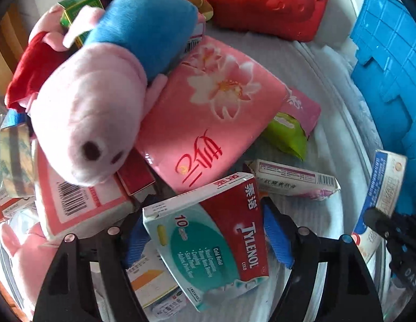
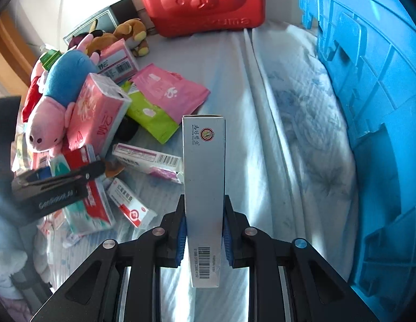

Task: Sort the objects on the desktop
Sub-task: 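Grasp the Tylenol box with the left tool while the right grasps a white medicine box, then carry the Tylenol box and white box into the blue bin and release both, then move both open tools back over the pile on the bed, then grasp the blue-white floss box with the left tool while the right grasps a red-white ointment box, then carry the floss box and ointment box into the blue bin and release both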

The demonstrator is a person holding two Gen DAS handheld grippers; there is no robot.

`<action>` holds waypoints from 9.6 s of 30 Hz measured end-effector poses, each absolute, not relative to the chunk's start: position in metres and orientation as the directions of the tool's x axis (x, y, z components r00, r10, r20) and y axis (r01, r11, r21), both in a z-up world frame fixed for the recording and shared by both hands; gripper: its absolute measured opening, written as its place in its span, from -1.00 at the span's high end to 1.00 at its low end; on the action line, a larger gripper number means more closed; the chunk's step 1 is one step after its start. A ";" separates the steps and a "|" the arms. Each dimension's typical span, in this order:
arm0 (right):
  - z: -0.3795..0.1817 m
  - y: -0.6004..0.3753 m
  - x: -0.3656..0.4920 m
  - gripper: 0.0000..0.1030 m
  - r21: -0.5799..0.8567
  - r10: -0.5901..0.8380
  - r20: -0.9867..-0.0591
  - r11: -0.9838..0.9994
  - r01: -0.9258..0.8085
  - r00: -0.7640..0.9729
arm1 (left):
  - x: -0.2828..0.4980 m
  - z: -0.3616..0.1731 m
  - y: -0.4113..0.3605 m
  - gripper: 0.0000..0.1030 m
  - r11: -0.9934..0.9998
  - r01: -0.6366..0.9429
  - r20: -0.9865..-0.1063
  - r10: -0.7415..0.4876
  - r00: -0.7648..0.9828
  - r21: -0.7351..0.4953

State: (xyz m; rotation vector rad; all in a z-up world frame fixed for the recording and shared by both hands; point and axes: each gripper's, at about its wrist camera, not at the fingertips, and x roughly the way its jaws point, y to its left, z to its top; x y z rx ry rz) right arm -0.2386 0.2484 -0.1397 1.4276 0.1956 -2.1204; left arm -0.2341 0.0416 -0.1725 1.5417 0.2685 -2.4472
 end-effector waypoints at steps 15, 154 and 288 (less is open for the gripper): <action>-0.028 0.245 -0.181 0.56 0.129 -0.479 -0.748 -0.783 0.608 -0.459 | -0.145 -0.034 0.069 -0.47 -0.976 0.219 -0.654 -0.168 -0.738 0.003; -0.044 0.254 -0.167 -1.00 0.212 -0.441 -0.794 -0.846 0.488 -0.418 | -0.080 -0.150 -0.162 -1.00 -0.983 0.178 -0.877 -0.127 -0.463 0.049; -0.007 0.556 -0.437 -0.70 -0.228 0.041 -0.909 -0.883 0.410 -0.415 | -0.424 -0.008 0.450 -0.58 -0.984 -0.168 -0.926 0.013 -0.378 0.055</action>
